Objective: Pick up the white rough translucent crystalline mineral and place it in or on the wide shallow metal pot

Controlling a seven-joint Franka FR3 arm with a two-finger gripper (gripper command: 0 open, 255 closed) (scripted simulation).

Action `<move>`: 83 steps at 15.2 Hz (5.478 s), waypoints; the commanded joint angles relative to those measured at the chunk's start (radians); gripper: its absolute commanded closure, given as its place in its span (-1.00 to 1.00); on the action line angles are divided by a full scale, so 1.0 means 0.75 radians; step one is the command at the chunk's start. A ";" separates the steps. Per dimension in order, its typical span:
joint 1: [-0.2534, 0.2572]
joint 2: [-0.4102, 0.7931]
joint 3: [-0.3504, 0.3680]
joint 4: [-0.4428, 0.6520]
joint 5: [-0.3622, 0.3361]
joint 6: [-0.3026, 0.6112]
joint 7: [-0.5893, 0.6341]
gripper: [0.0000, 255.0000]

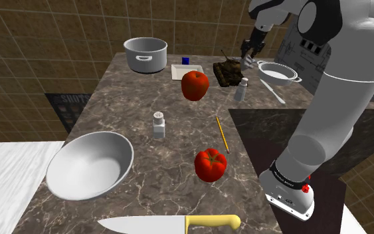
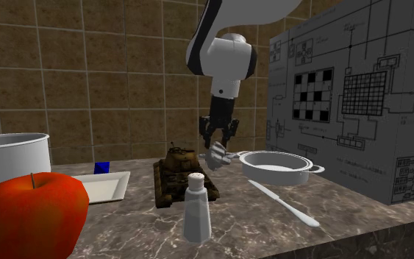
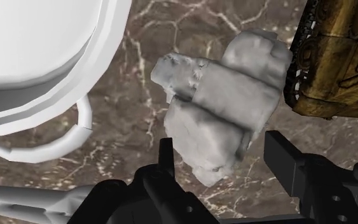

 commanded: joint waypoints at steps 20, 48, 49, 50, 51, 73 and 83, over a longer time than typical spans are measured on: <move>0.020 0.193 0.070 0.152 -0.223 -0.014 -0.430 -1.00; 0.313 -0.170 -0.121 -0.155 -0.656 -0.063 0.483 -1.00; 0.339 -0.204 -0.130 -0.157 -0.705 -0.108 0.601 -1.00; 0.343 -0.199 -0.139 -0.170 -0.702 -0.091 0.599 -1.00; 0.343 -0.193 -0.144 -0.183 -0.699 -0.073 0.597 -1.00; 0.326 -0.162 -0.155 -0.249 -0.685 0.022 0.585 1.00; 0.281 -0.231 -0.196 -0.295 -0.433 0.317 0.917 -1.00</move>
